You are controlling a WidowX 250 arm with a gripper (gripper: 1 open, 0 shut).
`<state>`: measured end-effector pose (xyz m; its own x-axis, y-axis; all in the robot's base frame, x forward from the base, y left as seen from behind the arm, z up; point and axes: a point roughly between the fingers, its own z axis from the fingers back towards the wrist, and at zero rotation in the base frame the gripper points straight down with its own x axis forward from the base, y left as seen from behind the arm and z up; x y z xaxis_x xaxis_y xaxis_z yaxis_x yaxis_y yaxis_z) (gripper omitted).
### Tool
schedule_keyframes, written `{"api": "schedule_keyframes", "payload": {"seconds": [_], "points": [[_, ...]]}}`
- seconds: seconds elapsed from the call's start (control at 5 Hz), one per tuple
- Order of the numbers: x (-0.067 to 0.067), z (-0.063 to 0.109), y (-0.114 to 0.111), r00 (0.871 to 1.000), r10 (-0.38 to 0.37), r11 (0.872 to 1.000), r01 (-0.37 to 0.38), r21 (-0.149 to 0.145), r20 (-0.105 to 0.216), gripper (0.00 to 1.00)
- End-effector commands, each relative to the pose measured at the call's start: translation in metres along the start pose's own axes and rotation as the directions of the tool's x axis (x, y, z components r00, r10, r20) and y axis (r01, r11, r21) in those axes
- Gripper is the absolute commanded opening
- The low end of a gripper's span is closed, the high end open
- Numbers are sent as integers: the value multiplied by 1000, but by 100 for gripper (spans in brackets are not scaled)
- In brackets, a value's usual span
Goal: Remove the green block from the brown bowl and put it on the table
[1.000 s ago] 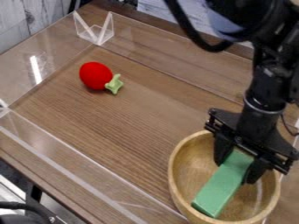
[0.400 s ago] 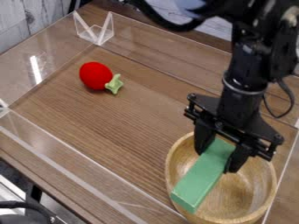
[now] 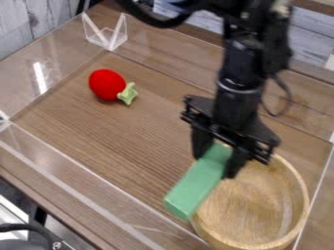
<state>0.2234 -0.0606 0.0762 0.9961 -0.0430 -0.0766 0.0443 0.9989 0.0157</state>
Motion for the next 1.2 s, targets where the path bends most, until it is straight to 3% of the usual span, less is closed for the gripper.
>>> {"api": "schedule_keyframes", "payload": {"seconds": [0.0, 0.2, 0.4, 0.6, 1.0], "points": [[10, 10, 19, 994, 94, 996, -94, -11, 52, 0], [14, 5, 23, 987, 156, 988, -156, -11, 49, 0], [21, 4, 27, 992, 114, 994, -113, -11, 51, 100], [21, 15, 33, 994, 78, 997, -77, -17, 73, 100], [16, 13, 81, 995, 39, 999, -38, -4, 94, 100]]}}
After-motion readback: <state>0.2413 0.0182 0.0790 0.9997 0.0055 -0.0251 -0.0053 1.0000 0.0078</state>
